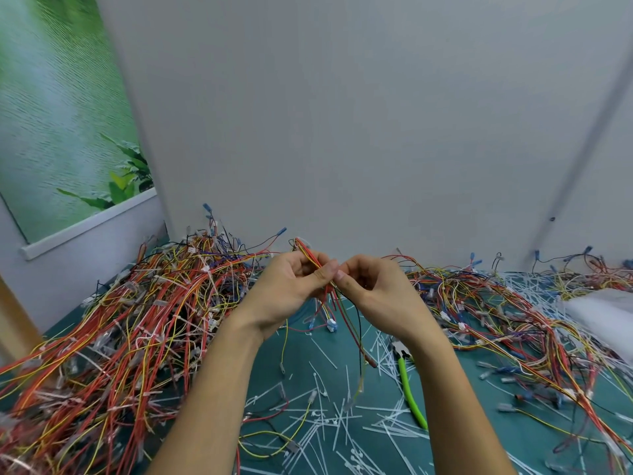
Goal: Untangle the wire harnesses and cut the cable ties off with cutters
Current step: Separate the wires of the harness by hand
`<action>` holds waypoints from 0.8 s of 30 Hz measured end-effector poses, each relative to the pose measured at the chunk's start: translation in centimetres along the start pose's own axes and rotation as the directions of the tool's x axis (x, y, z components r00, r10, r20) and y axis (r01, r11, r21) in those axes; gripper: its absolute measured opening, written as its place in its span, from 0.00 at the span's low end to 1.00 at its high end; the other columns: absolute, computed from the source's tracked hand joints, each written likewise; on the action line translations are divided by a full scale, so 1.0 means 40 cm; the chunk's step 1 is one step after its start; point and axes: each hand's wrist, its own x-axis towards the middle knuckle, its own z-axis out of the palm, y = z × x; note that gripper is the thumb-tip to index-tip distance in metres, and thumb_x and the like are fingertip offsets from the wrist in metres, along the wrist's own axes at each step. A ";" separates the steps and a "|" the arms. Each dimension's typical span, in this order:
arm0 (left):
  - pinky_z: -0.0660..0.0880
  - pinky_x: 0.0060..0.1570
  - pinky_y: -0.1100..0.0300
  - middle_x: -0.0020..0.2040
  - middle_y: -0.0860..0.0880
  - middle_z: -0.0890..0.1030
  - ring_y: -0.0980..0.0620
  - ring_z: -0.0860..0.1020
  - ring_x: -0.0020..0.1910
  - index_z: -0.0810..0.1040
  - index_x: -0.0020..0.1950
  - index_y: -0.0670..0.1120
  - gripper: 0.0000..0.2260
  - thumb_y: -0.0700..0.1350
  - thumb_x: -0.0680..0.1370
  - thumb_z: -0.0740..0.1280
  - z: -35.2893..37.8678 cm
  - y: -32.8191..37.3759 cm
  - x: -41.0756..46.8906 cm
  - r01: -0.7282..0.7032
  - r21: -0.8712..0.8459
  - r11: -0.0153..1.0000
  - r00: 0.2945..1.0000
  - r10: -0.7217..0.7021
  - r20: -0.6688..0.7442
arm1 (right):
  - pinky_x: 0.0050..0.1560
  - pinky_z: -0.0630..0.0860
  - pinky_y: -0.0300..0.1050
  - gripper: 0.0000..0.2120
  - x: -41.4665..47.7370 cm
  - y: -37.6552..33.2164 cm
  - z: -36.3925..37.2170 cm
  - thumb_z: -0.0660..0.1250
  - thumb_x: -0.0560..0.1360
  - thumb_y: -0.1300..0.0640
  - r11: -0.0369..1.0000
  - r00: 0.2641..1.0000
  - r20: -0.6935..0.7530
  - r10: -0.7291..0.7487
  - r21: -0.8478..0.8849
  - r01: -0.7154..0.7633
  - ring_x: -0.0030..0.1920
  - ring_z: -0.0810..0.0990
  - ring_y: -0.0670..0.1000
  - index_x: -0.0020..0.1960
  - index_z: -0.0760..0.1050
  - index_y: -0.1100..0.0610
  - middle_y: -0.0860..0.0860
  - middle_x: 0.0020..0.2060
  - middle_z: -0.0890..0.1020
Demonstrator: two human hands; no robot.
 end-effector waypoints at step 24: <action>0.75 0.35 0.61 0.42 0.42 0.74 0.50 0.72 0.36 0.78 0.52 0.43 0.10 0.47 0.75 0.71 0.018 -0.013 0.004 -0.047 -0.045 0.998 0.999 0.046 -0.020 | 0.38 0.64 0.37 0.08 0.010 0.011 0.004 0.73 0.78 0.54 0.993 0.977 -0.179 -0.113 -0.006 0.114 0.34 0.68 0.42 0.42 0.79 0.54 0.39 0.29 0.74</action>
